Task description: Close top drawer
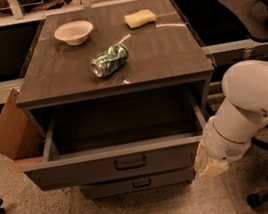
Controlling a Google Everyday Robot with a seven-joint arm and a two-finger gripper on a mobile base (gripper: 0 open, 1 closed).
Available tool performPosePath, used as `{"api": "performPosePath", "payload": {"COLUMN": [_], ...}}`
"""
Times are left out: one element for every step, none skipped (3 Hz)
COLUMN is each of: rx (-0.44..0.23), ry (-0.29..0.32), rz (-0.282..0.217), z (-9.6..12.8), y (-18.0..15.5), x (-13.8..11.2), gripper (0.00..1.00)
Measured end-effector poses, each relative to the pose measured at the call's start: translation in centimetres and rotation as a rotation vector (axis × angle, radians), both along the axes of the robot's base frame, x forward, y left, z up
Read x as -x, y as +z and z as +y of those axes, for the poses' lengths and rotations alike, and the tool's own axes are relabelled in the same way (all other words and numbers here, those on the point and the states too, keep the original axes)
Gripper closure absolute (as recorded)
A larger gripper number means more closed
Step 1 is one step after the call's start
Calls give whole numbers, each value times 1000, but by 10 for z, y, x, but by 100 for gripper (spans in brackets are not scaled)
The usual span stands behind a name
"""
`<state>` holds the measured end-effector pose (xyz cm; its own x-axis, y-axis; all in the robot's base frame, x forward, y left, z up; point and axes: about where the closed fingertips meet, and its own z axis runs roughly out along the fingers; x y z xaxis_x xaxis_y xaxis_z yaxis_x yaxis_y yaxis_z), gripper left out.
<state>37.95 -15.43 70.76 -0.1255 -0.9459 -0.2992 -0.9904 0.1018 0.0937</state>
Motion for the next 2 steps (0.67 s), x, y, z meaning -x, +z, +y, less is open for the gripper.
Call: {"api": "performPosePath", "payload": {"rx": [-27,-71], "ry": [3,-64], "rz": [-44,-148], "z": [0,-2], "y": [-31,-62], "x": [-15,-57], "gripper": [100,100]}}
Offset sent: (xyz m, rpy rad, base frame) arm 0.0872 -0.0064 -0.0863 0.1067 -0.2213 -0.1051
